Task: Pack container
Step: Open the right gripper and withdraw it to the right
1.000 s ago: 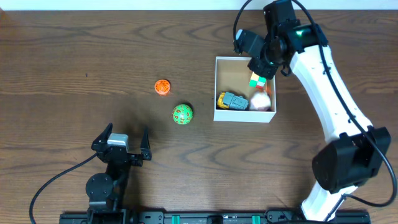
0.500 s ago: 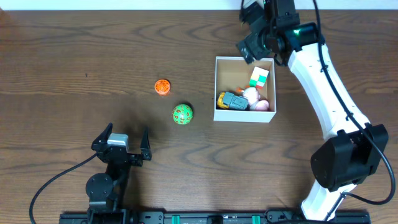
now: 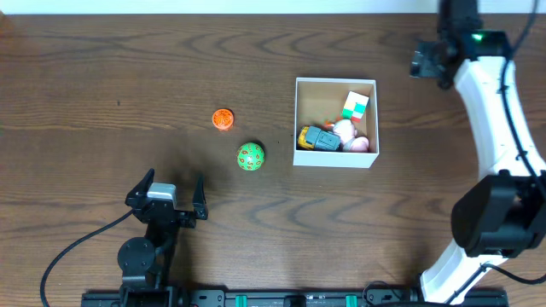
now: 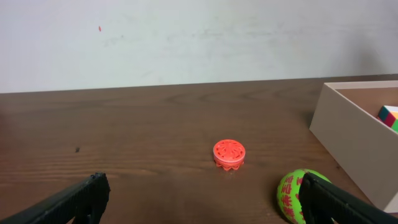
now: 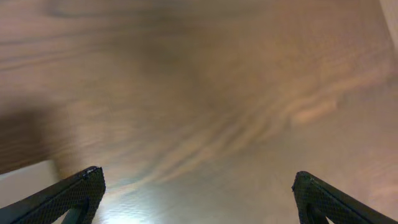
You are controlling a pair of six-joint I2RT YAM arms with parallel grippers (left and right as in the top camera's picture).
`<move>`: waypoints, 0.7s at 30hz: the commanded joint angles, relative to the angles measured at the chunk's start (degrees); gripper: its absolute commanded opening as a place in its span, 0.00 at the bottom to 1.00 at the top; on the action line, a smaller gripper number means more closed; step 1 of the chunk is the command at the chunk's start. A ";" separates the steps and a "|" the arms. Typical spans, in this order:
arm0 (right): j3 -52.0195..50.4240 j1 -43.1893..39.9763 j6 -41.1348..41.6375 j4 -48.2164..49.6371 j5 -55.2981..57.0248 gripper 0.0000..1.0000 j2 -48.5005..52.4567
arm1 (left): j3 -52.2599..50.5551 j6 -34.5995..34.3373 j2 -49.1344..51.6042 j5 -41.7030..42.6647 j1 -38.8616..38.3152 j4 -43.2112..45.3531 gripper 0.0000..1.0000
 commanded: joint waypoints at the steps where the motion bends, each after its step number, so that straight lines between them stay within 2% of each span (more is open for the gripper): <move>1: -2.69 -3.32 3.02 0.04 -0.63 0.99 -1.46 | -1.01 0.74 -0.33 0.63 0.20 -1.92 0.98; 9: -8.61 -10.47 3.04 2.03 -8.85 0.99 -1.46 | -1.01 0.74 -0.33 0.63 0.20 -1.92 0.98; 21: -20.70 -10.80 5.40 10.93 -11.82 0.99 -1.46 | -1.01 0.74 -0.33 0.63 0.20 -1.92 0.98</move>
